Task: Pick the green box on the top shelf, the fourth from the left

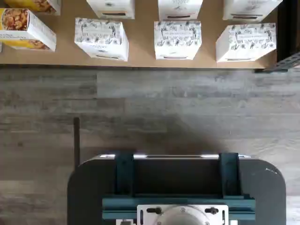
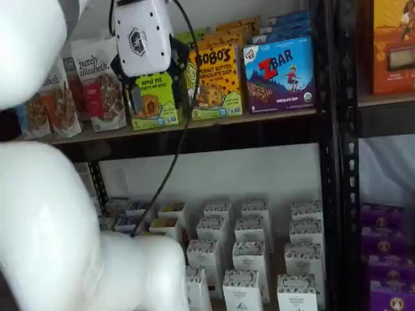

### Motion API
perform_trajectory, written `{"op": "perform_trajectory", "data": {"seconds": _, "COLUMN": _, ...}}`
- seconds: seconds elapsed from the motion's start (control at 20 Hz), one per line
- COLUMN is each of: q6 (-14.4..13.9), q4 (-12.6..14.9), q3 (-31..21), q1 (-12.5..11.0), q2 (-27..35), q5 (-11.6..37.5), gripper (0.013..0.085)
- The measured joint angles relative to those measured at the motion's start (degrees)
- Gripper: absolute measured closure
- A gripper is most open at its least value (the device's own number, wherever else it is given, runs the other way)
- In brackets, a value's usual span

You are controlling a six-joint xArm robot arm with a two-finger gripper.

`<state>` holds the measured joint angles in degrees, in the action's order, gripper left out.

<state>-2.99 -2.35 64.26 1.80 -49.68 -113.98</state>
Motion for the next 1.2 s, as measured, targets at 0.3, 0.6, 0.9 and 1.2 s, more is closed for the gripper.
{"op": "perform_trajectory", "data": {"seconds": 0.3, "q6": 4.6, "q4": -8.4, "q3": -2.1, "q1": -7.7, "q2": -2.1, "q5": 2.7, "gripper": 0.0130}}
{"op": "perform_trajectory", "data": {"seconds": 0.6, "q6": 4.3, "q4": -7.4, "q3": -2.6, "q1": -6.8, "q2": -2.6, "q5": 3.4, "gripper": 0.0130}}
{"op": "perform_trajectory", "data": {"seconds": 0.9, "q6": 2.0, "q4": -6.5, "q3": -3.0, "q1": -4.0, "q2": -2.8, "q5": 5.6, "gripper": 0.0130}}
{"op": "perform_trajectory", "data": {"seconds": 1.2, "q6": -2.3, "q4": -4.8, "q3": -2.6, "q1": 1.2, "q2": -1.6, "q5": 7.7, "gripper": 0.0130}}
